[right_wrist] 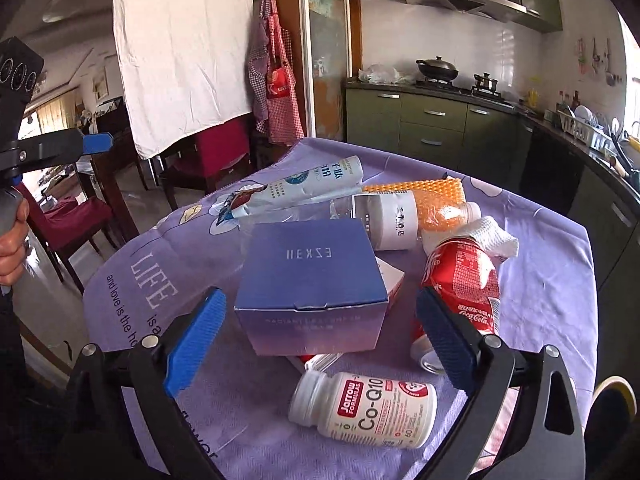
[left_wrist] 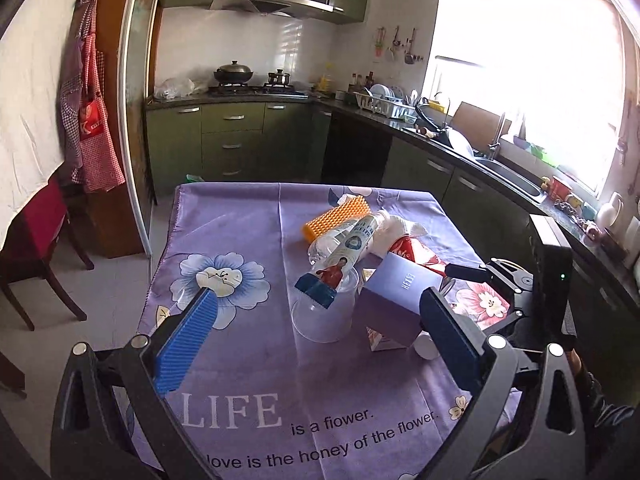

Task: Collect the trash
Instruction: 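Grasp the blue HEXSE box with the right gripper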

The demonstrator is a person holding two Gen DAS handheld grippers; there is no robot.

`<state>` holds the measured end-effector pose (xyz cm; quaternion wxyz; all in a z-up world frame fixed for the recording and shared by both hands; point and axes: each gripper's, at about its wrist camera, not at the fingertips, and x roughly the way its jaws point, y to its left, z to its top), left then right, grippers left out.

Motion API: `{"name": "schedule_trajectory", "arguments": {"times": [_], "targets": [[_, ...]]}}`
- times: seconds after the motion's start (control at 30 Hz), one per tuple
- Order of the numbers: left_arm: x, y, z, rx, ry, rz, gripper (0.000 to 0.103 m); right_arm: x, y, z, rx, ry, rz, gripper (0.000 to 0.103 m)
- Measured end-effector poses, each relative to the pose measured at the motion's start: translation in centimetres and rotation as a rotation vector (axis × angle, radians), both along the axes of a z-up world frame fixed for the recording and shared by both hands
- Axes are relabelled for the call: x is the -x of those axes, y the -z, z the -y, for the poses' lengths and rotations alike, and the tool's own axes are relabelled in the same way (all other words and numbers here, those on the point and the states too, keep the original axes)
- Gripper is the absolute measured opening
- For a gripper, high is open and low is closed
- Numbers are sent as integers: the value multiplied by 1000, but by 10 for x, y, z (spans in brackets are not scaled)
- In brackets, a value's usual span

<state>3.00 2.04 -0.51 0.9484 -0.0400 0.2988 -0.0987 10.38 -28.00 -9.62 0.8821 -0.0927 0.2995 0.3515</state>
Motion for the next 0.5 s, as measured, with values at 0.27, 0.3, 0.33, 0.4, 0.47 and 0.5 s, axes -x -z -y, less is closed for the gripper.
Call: {"name": "schedule_trajectory", "arguments": {"times": [0.27,0.3,0.33,0.4,0.47,0.5], "targets": [[-11,12,-1,13,18,-25,96,-15,9,-13,37,-18,-8,96],[-12,13,0,12,19,-28,96,-17,10,-14,41,-17,-8,96],[-12,14,0,10,21,-30,96,-18,10,-15,41,-18,-8,95],[-13,16,1,8,24,-34,96,-20,13,-17,41,-24,-14,85],[-14,17,2,5,27,-39,96,-24,15,-17,44,-23,-26,77],[-14,18,2,4,28,-40,96,-24,15,-16,41,-19,-25,76]]}}
